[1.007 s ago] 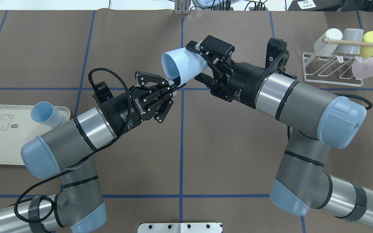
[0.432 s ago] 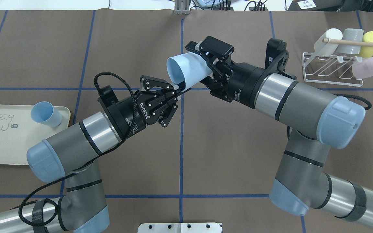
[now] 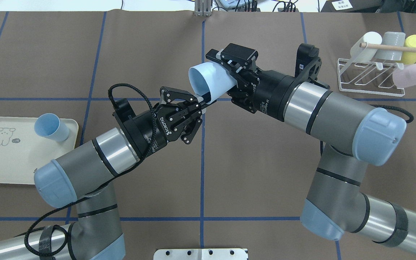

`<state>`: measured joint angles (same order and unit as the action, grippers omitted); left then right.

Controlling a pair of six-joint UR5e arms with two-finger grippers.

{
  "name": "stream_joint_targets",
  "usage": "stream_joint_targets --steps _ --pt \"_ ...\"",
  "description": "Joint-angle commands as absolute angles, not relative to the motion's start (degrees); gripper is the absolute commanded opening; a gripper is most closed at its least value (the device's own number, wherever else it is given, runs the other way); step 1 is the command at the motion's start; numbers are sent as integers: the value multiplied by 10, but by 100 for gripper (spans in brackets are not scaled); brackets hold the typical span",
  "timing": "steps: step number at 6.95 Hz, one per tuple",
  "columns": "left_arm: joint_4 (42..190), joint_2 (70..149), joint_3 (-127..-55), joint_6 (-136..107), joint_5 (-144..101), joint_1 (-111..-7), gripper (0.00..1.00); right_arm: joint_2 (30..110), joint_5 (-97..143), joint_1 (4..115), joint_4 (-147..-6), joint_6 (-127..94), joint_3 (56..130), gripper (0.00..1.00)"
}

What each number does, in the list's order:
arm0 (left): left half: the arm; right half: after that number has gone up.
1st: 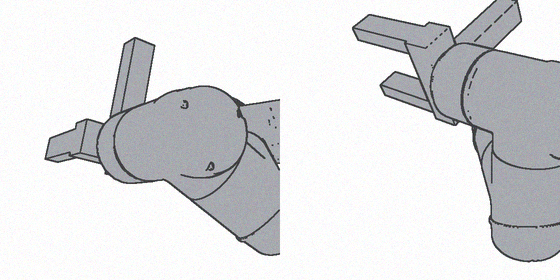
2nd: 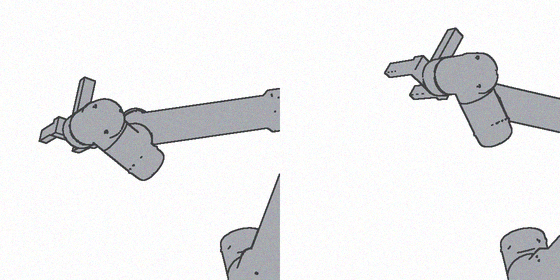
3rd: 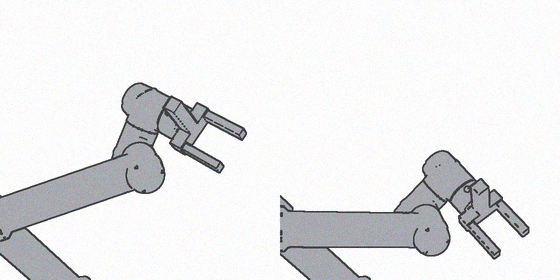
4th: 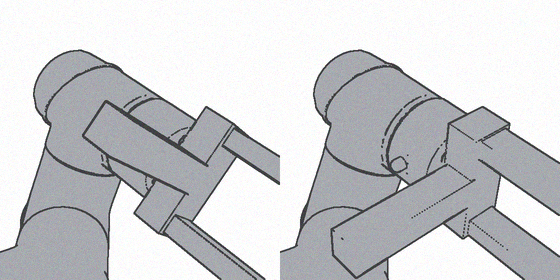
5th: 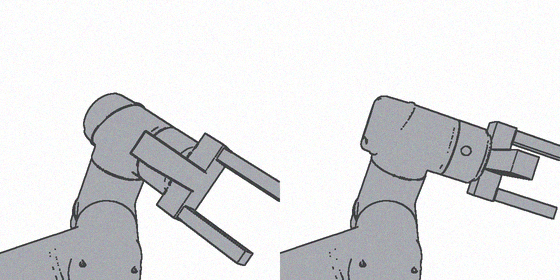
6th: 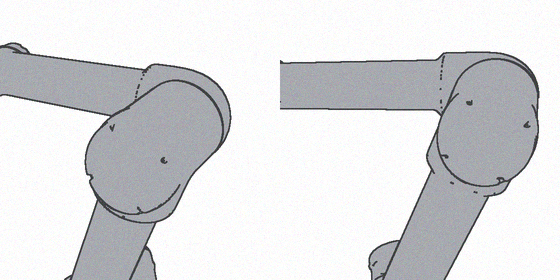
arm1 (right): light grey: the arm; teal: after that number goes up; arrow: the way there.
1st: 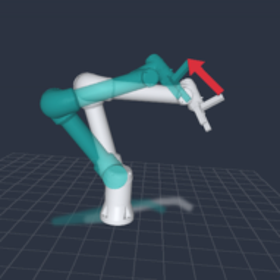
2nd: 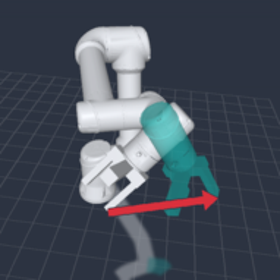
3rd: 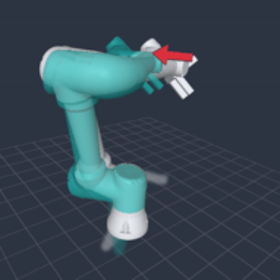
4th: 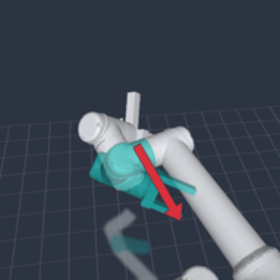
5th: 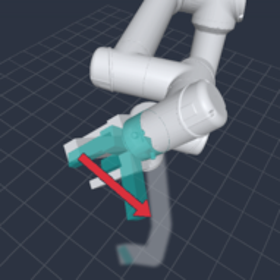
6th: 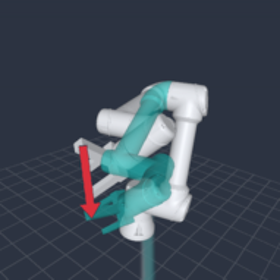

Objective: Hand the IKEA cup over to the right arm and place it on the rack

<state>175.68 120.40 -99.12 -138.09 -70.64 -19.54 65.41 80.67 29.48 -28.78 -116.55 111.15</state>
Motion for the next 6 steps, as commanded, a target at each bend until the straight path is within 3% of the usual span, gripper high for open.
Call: stream_joint_targets --steps 1,4,6 --pt "1757 1203 -991 -1302 -703 -195 100 655 808 296 -287 -1165 1113 0" --pt "1765 1198 -998 -1272 -706 -193 100 660 805 318 -288 -1160 1112 0" --pt "1754 1188 -998 -1253 -710 -197 100 707 790 376 -298 -1111 1114 0"
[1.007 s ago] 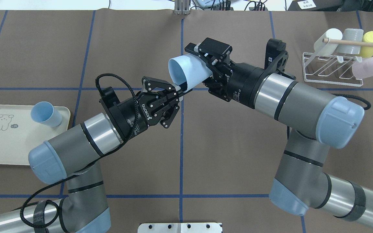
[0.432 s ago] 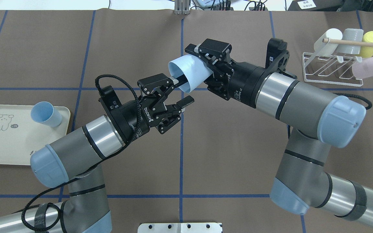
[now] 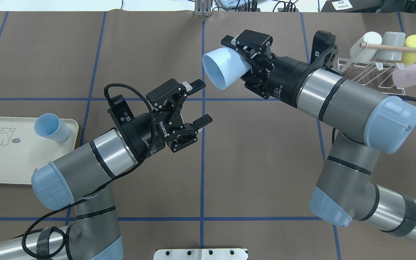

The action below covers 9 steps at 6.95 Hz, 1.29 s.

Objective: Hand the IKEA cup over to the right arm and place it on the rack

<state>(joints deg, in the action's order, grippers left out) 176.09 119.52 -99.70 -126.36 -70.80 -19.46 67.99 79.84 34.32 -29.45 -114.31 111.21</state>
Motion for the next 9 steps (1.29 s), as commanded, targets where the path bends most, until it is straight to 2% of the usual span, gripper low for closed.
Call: stream_joint_targets --steps 1,3,5,6,9 --pt "1746 1177 -998 -1175 -709 -193 100 747 789 404 -298 -1043 1114 0" --pt "1665 1170 -1004 -1062 -708 -193 100 831 741 436 -298 -924 1114 0" --pt "1645 1134 -1006 -1000 -706 -196 100 886 653 436 -316 -827 1113 0" --pt "1564 1135 -1020 -971 -702 -202 100 905 597 437 -352 -784 1114 0" --pt "1179 1121 -1206 -851 -702 -213 100 1002 525 436 -367 -637 1114 0"
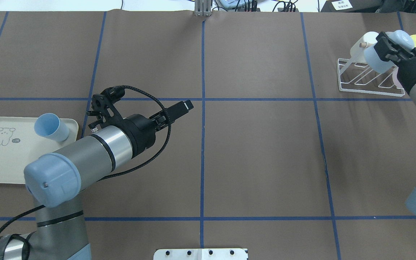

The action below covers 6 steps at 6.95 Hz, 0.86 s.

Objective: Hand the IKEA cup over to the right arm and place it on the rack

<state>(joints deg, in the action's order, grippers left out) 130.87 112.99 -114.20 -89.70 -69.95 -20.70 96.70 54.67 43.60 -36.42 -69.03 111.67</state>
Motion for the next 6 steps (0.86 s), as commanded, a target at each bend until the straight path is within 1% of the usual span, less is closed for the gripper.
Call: stream_joint_targets --steps 1,2,3,4,5,6 --pt "1129 1116 -1216 -837 -730 -239 100 1030 515 436 -367 -582 1112 0" --pt "1066 1106 -1220 -825 -830 -292 100 1043 504 436 -367 -536 1106 0" --pt "1006 1098 -1229 -759 -911 -349 100 1049 492 436 -368 -505 1090 0" --pt "992 1070 -1236 -716 -958 -388 100 1049 483 434 -367 -470 1069 0" --pt "992 1046 -1236 -685 -993 -416 100 1035 486 432 -366 -468 1068 0" --pt "994 1034 -1237 -676 -998 -424 100 997 486 432 -365 -469 1057 0"
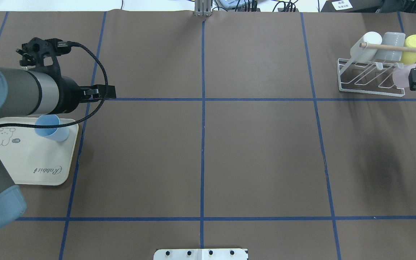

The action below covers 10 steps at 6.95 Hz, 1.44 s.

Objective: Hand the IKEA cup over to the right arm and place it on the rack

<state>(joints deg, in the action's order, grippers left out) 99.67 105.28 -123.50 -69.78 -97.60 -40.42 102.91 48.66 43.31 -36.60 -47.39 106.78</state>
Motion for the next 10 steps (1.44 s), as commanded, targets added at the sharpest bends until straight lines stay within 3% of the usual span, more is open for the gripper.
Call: stream_joint_targets --steps 1,10 --pt "994 1033 -1236 -676 -998 -424 100 951 489 434 -366 -475 1037 0" --pt "996 1036 -1233 -678 -998 -421 100 912 533 478 -362 -504 955 0"
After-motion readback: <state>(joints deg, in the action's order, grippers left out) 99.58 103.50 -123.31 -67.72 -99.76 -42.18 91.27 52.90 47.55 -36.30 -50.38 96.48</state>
